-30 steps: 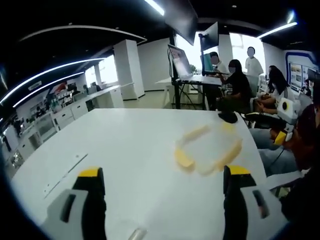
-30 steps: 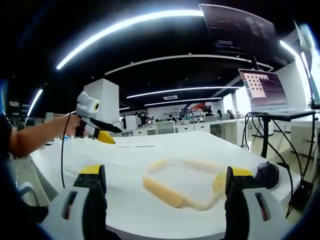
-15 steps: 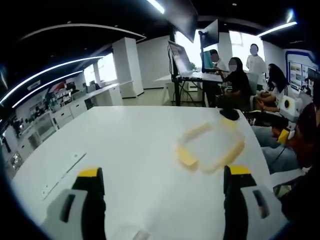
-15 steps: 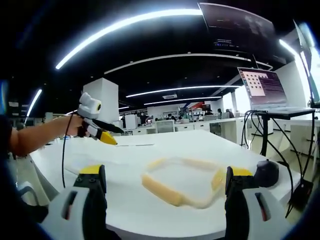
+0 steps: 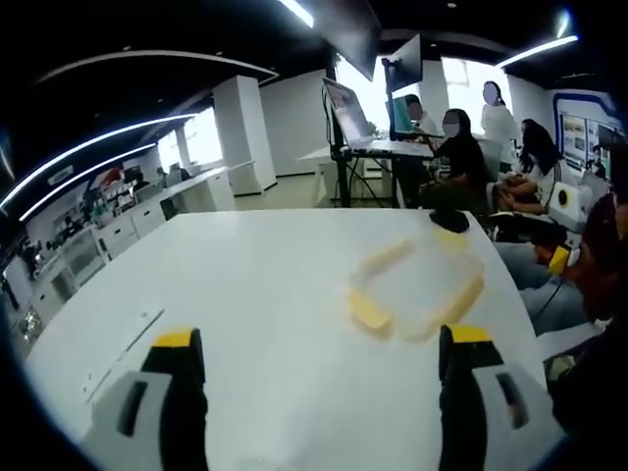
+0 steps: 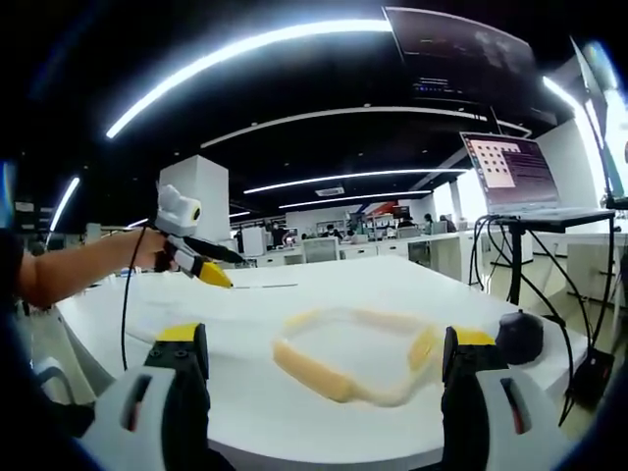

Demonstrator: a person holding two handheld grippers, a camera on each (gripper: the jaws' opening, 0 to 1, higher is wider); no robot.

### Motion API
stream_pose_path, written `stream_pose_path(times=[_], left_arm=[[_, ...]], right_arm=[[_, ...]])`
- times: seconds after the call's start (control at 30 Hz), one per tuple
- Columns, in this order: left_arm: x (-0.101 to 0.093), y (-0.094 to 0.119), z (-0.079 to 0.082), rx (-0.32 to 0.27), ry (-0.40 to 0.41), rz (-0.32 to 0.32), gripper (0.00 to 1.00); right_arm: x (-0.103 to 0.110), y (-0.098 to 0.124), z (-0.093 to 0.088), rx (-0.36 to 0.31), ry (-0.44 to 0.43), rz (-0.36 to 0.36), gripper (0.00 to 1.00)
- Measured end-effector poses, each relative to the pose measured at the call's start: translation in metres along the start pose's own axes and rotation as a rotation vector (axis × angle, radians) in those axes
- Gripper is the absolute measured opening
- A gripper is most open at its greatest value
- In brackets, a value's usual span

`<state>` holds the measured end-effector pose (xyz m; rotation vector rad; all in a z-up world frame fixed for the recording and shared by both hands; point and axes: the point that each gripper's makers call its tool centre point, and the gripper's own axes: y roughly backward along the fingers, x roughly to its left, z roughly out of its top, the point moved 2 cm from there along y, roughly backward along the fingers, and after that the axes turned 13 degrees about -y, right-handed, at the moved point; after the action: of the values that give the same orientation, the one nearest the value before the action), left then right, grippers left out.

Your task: Snap each plastic latch of the storage box into its locked position after aligning the lid with the box until every specified latch is closed and the lid sits flush.

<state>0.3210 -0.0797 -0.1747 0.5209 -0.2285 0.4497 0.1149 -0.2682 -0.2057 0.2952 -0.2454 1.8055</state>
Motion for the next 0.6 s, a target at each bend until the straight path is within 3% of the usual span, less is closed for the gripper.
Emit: stream_pose_path(times=[0.6], left_arm=[[-0.012, -0.025, 0.000, 0.040, -0.052, -0.096, 1.00]], right_arm=[[-0.006, 0.001, -0.004, 0.004, 0.003, -0.013, 1.00]])
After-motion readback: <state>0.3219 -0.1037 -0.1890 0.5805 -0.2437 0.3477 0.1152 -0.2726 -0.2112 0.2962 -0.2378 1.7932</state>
